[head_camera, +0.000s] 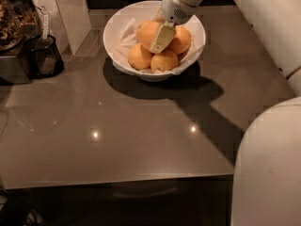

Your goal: Pick orange from white bowl

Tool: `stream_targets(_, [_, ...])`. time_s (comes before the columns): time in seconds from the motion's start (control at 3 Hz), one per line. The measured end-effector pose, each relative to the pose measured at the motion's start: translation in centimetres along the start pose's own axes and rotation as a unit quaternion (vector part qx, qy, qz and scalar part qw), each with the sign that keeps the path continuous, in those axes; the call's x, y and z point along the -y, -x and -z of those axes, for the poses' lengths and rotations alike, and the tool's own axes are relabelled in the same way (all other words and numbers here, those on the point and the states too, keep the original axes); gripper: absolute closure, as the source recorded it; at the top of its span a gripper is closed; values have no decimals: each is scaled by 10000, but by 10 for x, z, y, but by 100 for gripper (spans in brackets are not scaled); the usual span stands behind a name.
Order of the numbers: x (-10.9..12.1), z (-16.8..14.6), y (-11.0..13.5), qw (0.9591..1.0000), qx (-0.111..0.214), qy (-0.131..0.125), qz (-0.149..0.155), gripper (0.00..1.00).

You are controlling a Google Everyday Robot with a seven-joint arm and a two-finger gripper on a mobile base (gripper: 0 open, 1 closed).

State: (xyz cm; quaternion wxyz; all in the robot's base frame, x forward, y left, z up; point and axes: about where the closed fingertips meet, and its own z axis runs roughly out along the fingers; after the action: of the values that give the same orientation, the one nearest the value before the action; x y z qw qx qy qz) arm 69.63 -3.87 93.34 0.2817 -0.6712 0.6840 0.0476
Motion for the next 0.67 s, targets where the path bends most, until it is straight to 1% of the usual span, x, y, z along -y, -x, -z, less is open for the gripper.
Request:
stream_targets(0.33, [0, 0, 0, 10000, 0, 1, 1, 88])
stream_targets(0.67, [0, 0, 0, 10000, 0, 5, 4, 100])
